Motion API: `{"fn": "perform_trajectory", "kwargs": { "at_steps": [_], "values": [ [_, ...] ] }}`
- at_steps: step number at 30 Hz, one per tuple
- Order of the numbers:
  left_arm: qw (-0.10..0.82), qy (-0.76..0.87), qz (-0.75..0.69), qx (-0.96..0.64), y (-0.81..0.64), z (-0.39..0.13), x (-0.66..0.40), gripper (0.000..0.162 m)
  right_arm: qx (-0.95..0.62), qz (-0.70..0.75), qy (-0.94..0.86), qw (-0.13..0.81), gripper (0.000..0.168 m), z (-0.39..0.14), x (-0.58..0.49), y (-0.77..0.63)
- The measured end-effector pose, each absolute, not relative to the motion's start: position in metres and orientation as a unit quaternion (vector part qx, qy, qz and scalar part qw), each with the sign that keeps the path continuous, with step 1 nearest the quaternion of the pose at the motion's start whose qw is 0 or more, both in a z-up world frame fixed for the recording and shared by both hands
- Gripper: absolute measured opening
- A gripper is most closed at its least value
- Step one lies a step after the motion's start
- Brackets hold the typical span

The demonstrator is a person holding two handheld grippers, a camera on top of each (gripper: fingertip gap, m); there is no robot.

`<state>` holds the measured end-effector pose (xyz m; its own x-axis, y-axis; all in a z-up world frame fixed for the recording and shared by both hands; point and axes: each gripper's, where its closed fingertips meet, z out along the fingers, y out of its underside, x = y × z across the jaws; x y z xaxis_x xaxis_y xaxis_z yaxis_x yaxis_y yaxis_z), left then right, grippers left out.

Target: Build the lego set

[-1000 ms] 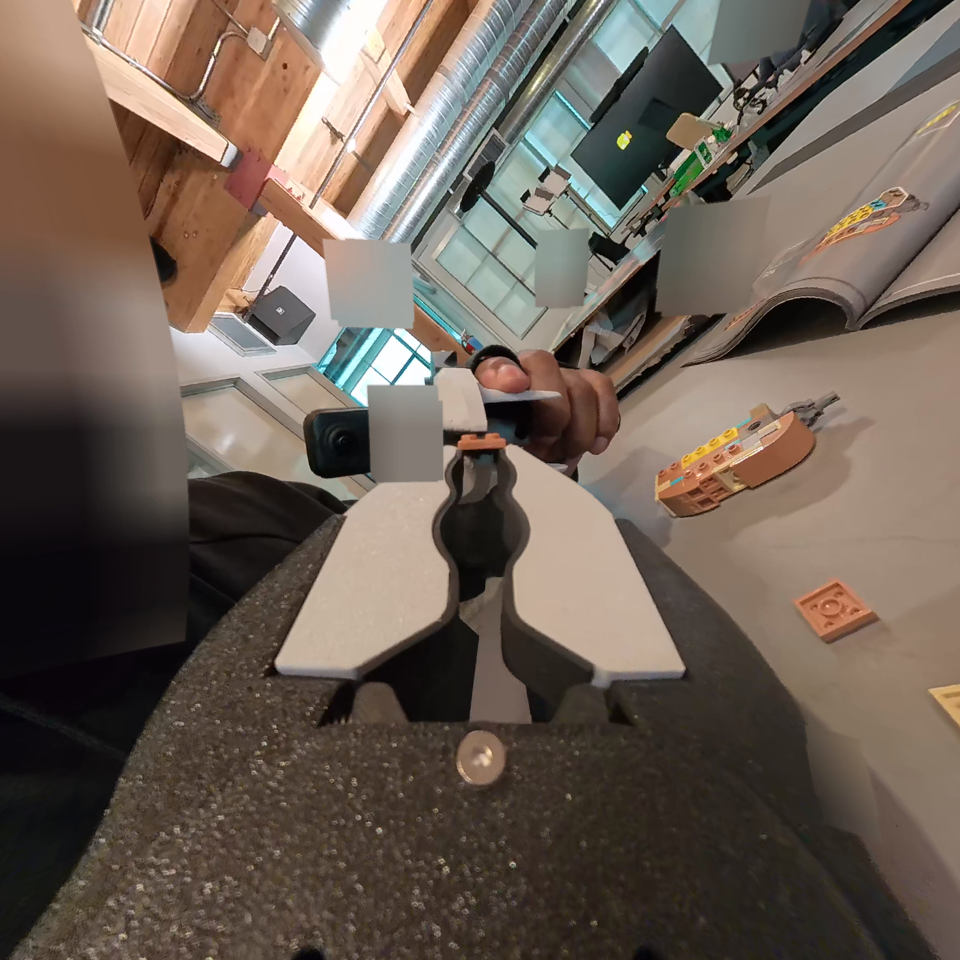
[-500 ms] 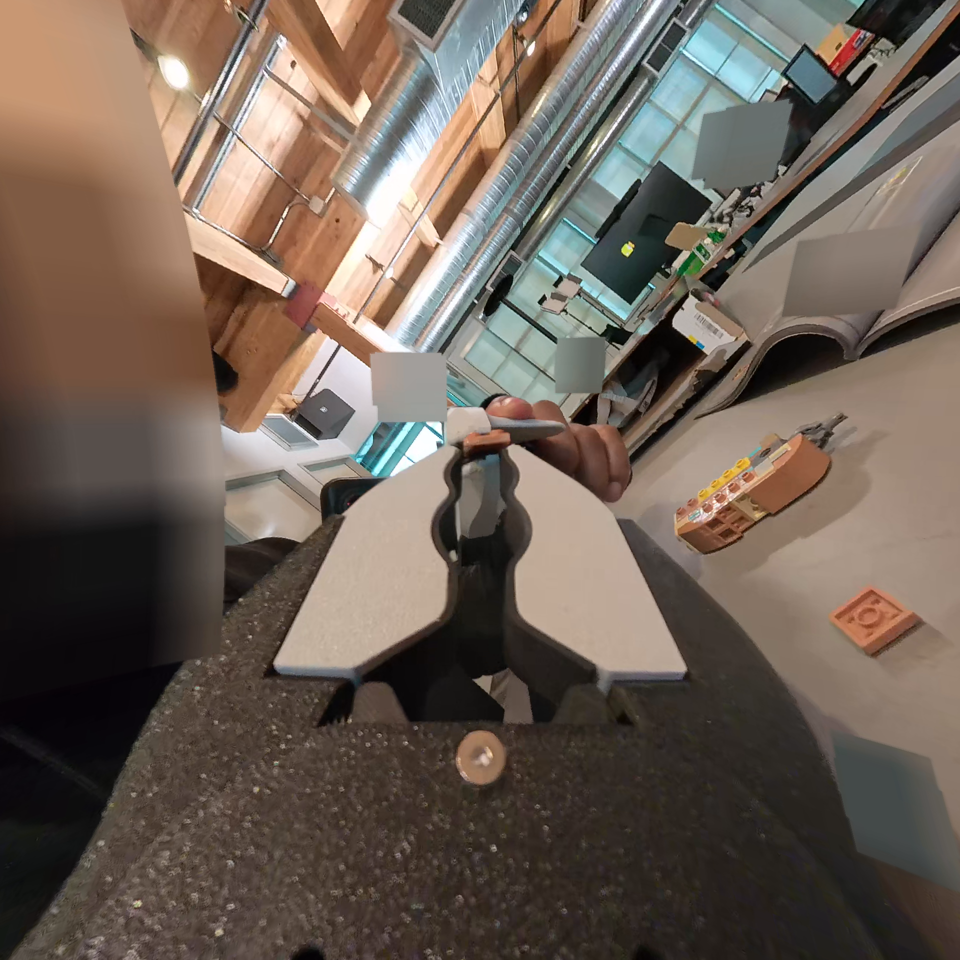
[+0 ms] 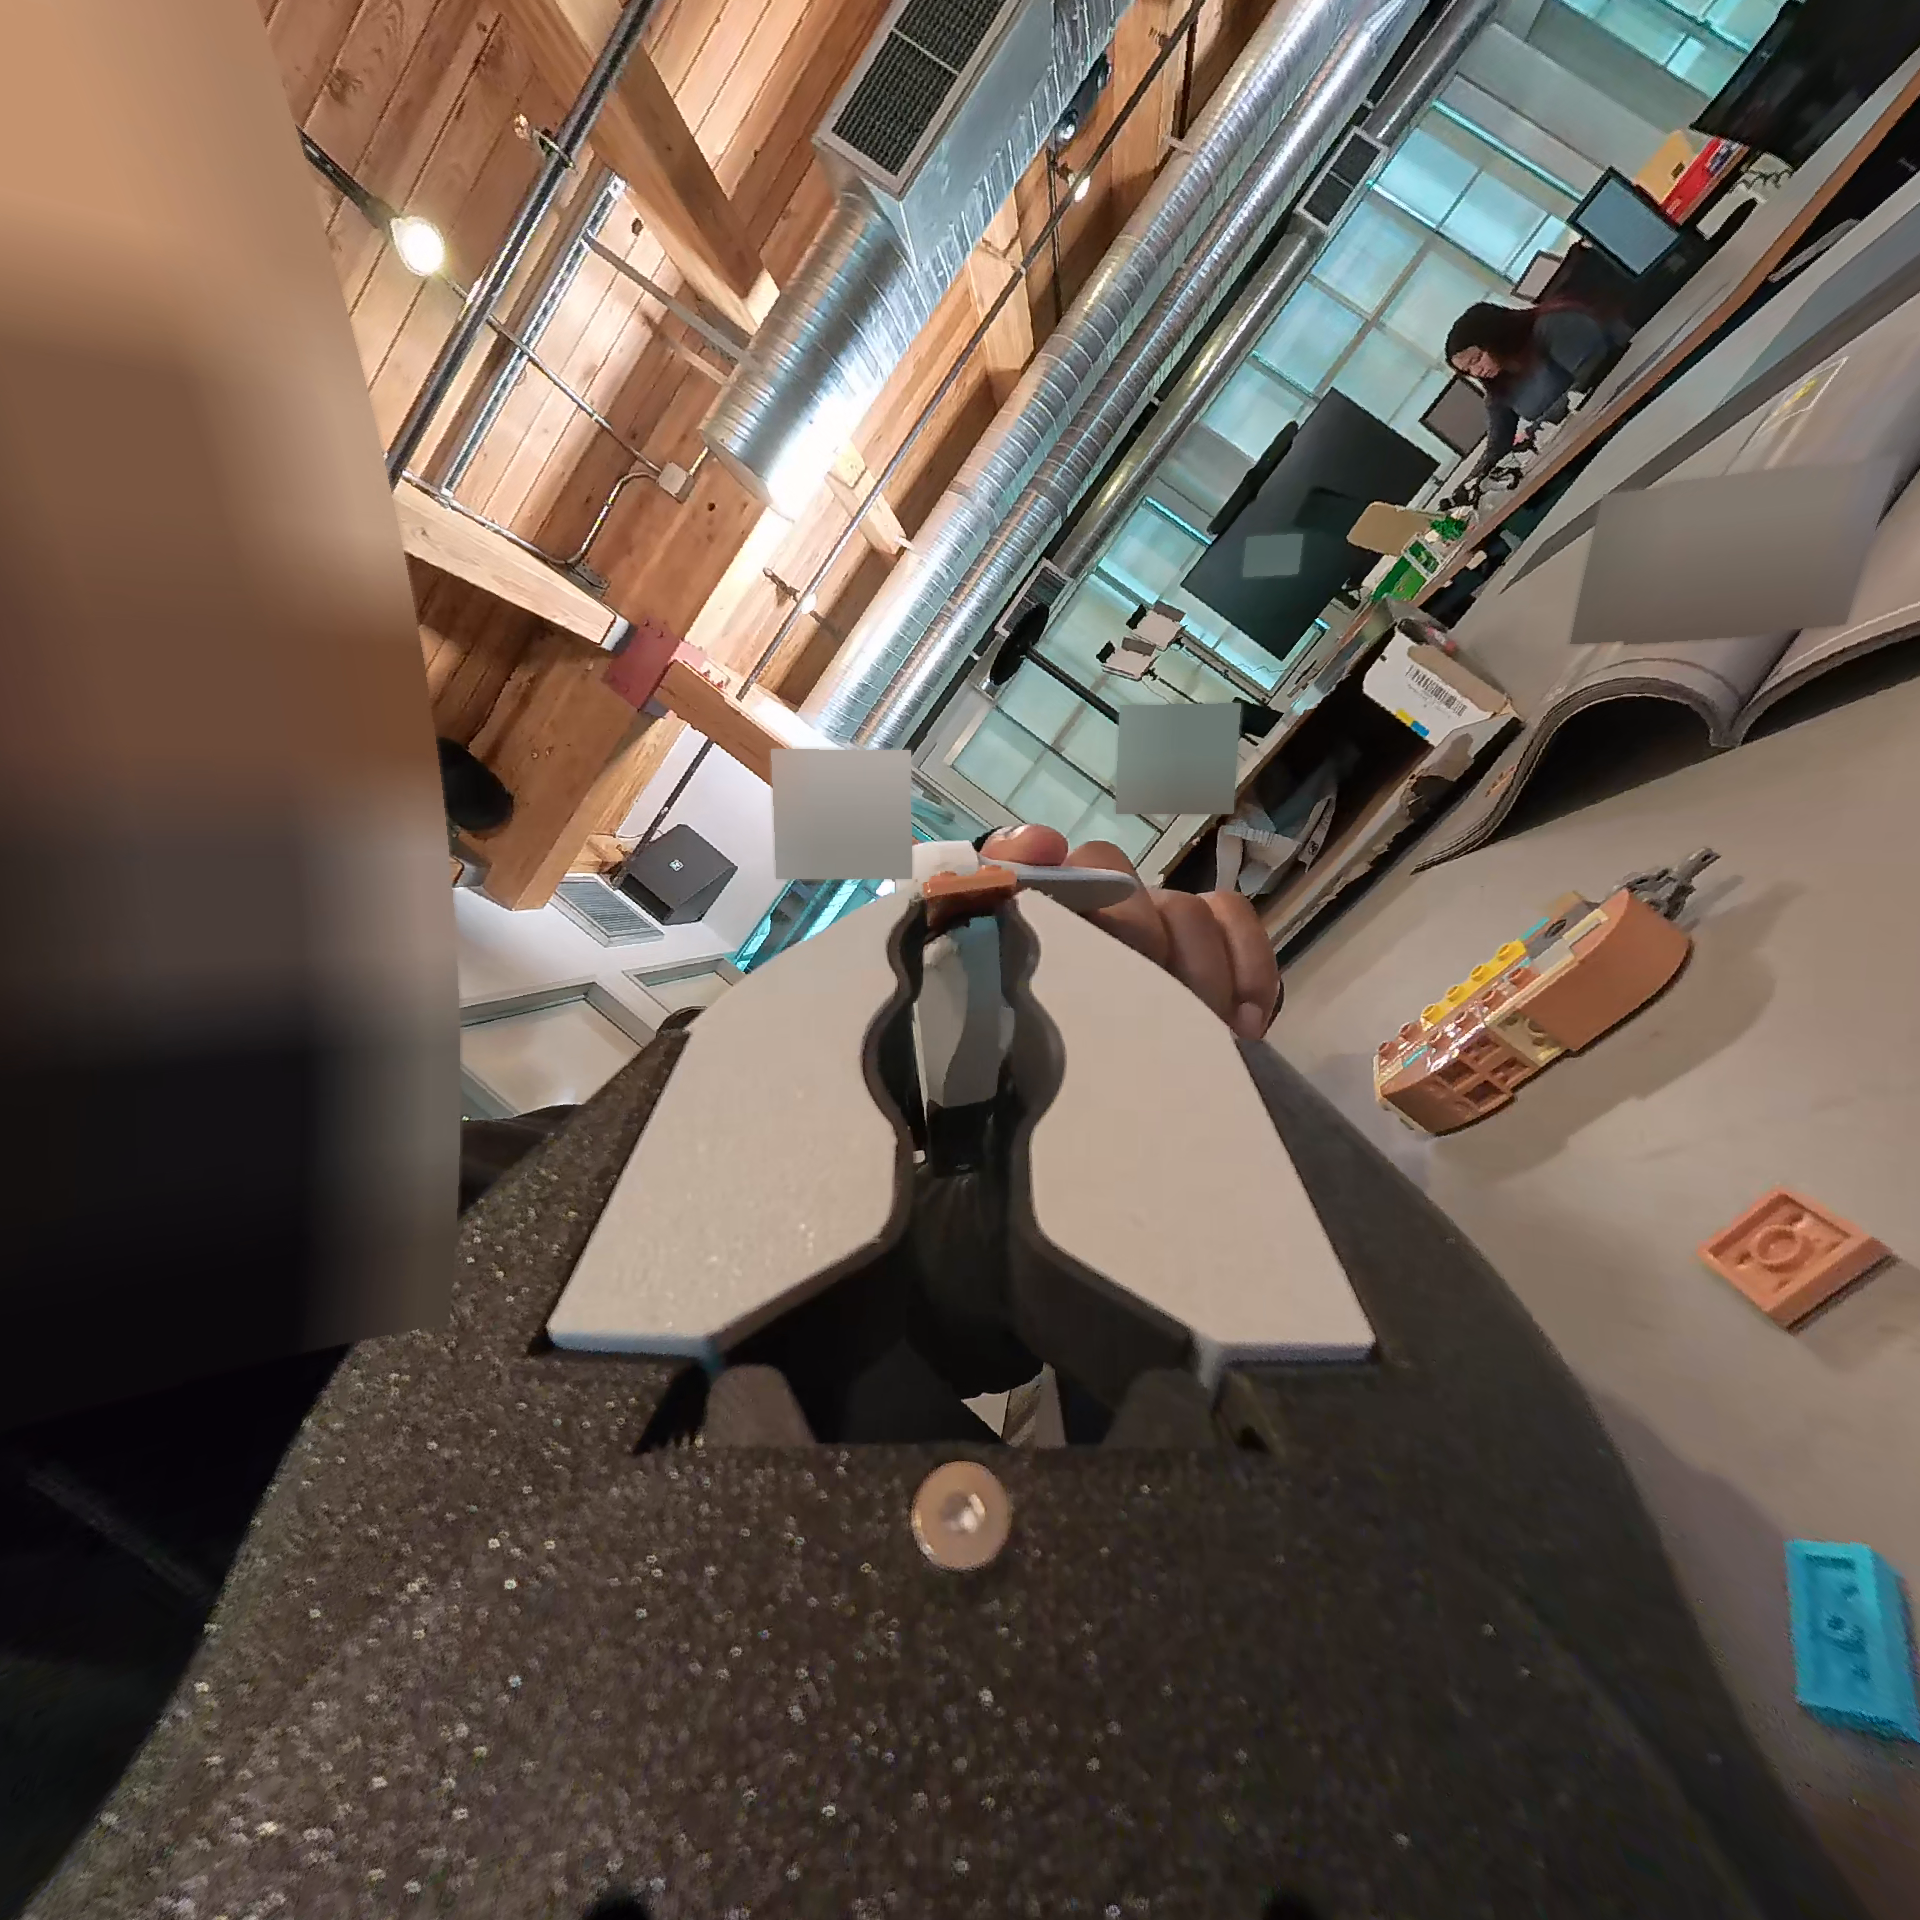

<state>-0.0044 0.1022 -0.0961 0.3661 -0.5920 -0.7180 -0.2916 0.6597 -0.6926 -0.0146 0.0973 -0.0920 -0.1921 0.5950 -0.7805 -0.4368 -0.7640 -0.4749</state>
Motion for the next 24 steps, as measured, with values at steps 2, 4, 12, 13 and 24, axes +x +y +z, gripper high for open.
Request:
{"fn": "perform_trajectory", "kwargs": {
  "at_steps": [2, 4, 12, 13, 24],
  "values": [
    [0.721, 0.555, -0.106, -0.402, 0.1024, -0.0969, -0.0043, 0.004, -0.541, 0.767, -0.073, 0.337, 0.013, -0.0927, -0.0146, 0.0975],
    [0.72, 0.555, -0.107, -0.402, 0.1023, -0.097, -0.0044, 0.004, -0.542, 0.766, -0.074, 0.338, 0.013, -0.0929, -0.0148, 0.0975],
    [0.725, 0.556, -0.088, -0.396, 0.1019, -0.0961, -0.005, 0.004, -0.541, 0.768, -0.069, 0.336, 0.014, -0.0928, -0.0157, 0.0976],
    [0.726, 0.556, -0.088, -0.396, 0.1021, -0.0961, -0.005, 0.004, -0.541, 0.768, -0.068, 0.336, 0.014, -0.0928, -0.0157, 0.0976],
    [0.726, 0.554, -0.091, -0.397, 0.1023, -0.0955, -0.0058, 0.004, -0.538, 0.768, -0.066, 0.341, 0.014, -0.0921, -0.0164, 0.0977]
  ]
}}
